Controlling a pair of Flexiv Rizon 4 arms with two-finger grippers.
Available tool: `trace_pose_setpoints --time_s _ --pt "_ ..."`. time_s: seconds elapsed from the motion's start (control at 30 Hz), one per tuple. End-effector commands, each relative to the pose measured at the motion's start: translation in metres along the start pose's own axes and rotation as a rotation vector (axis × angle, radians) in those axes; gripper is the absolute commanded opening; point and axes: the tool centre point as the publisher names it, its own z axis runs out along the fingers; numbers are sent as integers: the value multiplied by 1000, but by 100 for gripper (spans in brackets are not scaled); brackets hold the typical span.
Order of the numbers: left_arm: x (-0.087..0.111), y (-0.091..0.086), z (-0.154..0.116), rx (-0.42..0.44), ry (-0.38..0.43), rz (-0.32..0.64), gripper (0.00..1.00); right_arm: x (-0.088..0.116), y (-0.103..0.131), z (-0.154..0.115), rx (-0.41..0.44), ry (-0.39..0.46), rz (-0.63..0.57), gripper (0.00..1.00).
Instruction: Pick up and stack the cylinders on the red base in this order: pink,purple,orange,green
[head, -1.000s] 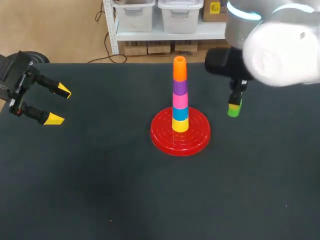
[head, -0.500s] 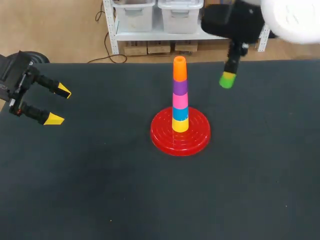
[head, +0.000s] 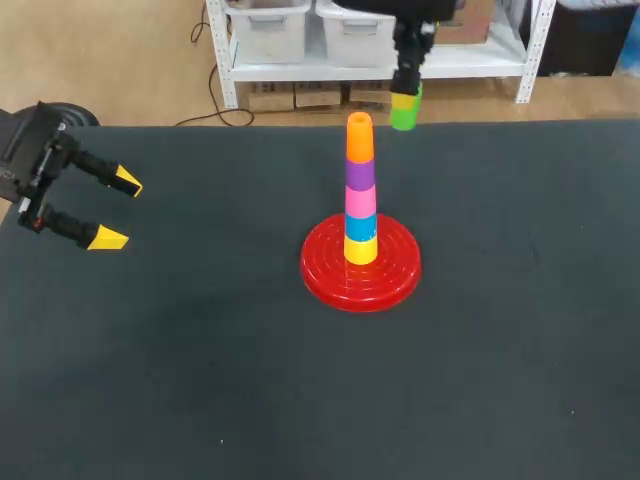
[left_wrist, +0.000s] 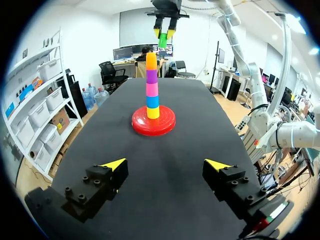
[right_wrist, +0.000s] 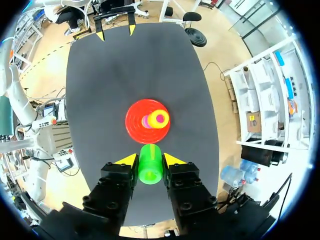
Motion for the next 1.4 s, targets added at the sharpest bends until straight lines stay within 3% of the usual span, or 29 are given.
trace_pose_setpoints --time_s 0.03,0.67,1.4 --pt "1 -1 0 -3 -3 3 100 -14 -9 -4 -26 89 -1 0" --pt "1 -1 0 -3 -3 3 100 -42 -22 6 -41 107 -66 0" --pt "1 -1 0 -3 -3 3 100 -45 -13 23 -52 118 -84 0"
